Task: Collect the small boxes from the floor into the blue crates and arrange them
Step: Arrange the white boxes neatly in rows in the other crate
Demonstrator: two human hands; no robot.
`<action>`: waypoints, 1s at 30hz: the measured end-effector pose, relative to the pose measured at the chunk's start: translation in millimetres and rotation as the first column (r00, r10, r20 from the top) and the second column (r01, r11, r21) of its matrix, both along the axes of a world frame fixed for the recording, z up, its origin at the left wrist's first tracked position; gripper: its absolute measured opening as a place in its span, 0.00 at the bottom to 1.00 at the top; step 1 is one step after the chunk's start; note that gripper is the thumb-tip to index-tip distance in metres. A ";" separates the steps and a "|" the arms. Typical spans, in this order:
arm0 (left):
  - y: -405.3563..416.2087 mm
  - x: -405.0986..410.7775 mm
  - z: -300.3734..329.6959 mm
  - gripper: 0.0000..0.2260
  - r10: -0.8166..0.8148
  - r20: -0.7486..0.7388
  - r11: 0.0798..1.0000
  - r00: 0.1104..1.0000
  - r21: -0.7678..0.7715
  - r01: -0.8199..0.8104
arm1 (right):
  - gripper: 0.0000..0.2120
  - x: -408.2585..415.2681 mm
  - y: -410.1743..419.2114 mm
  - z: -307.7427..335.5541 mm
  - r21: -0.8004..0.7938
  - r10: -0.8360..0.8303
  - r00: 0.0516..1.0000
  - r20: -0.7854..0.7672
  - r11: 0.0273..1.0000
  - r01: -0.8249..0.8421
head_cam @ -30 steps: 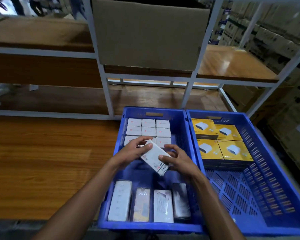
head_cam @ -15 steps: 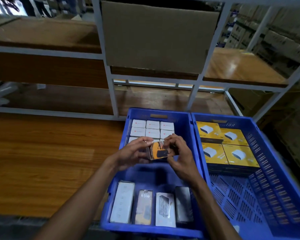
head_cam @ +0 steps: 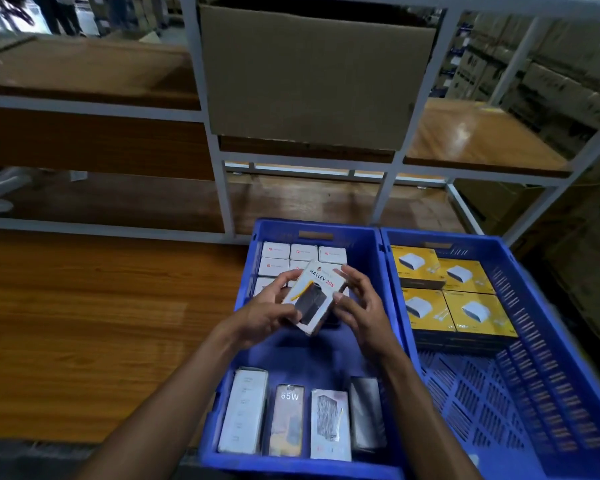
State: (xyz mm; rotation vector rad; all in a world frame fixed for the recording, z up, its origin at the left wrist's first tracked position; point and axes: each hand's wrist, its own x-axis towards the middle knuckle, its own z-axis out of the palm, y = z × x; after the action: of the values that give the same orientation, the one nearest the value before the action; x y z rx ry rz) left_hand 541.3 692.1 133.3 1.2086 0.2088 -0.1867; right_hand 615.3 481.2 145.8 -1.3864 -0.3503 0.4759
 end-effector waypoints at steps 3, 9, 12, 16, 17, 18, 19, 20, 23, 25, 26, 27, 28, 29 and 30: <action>1.4 -0.6 3.7 0.36 -0.067 0.013 0.979 0.998 0.193 0.064 | 0.24 2.5 2.3 1.0 -0.068 0.008 0.998 0.060 0.998 -0.004; 12.8 -3.7 11.5 0.37 -0.121 0.129 0.800 0.984 0.599 0.020 | 0.28 6.0 2.6 -4.0 -0.211 0.193 0.970 0.146 0.964 -0.160; 18.0 -5.5 14.1 0.34 -0.228 0.155 0.626 0.961 0.779 0.022 | 0.30 5.9 8.8 -9.9 -0.263 0.241 0.949 0.206 0.947 -0.183; 25.5 -8.8 6.0 0.32 -0.246 0.043 0.300 0.968 0.953 0.034 | 0.31 3.7 19.1 -28.5 -0.420 0.234 0.940 0.251 0.901 -0.112; 25.3 -10.6 3.9 0.32 -0.237 0.007 0.234 0.972 0.971 0.050 | 0.31 2.1 21.0 -33.1 -0.467 0.217 0.947 0.236 0.880 -0.085; 24.2 -12.9 2.2 0.32 -0.227 -0.017 0.178 0.974 0.982 0.058 | 0.30 -0.3 23.1 -36.4 -0.501 0.193 0.963 0.186 0.862 -0.076; 22.8 -14.6 0.5 0.30 -0.225 -0.024 0.121 0.974 0.991 0.052 | 0.28 -1.5 26.3 -41.5 -0.522 0.162 0.981 0.102 0.849 -0.086; 20.4 -16.5 -0.2 0.29 -0.224 -0.026 0.056 0.974 0.998 0.039 | 0.26 -2.8 29.2 -47.2 -0.540 0.134 0.991 0.021 0.836 -0.102; 8.9 -18.2 -3.7 0.26 -0.189 -0.063 -0.212 0.980 0.977 0.022 | 0.28 -2.9 38.8 -57.7 -0.612 0.161 0.984 -0.075 0.771 -0.173; -0.9 -17.2 -4.9 0.25 -0.149 -0.095 -0.383 0.984 0.923 0.031 | 0.25 -2.5 46.3 -56.5 -0.618 0.222 0.967 -0.122 0.745 -0.249; -4.9 -16.7 -5.1 0.25 -0.124 -0.114 -0.432 0.986 0.901 0.050 | 0.22 -2.1 50.7 -56.6 -0.615 0.227 0.963 -0.147 0.742 -0.268; -8.1 -16.2 -5.8 0.24 -0.098 -0.132 -0.460 0.986 0.885 0.072 | 0.20 -1.4 55.4 -58.5 -0.611 0.224 0.961 -0.162 0.742 -0.276; -9.9 -15.4 -7.3 0.24 -0.075 -0.145 -0.477 0.987 0.874 0.092 | 0.18 -0.5 59.9 -61.4 -0.615 0.217 0.963 -0.162 0.740 -0.271; -11.0 -14.7 -8.8 0.23 -0.056 -0.150 -0.486 0.987 0.868 0.104 | 0.15 0.4 65.0 -65.2 -0.631 0.209 0.967 -0.148 0.733 -0.255; -11.7 -14.5 -9.9 0.22 -0.039 -0.149 -0.485 0.988 0.867 0.112 | 0.14 1.4 70.2 -69.4 -0.644 0.207 0.970 -0.130 0.726 -0.241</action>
State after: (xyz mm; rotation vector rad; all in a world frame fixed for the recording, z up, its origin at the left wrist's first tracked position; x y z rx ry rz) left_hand 526.8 680.4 123.4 3.2877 0.3305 -0.1095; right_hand 616.6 551.4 76.4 -2.0301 -0.3245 0.8956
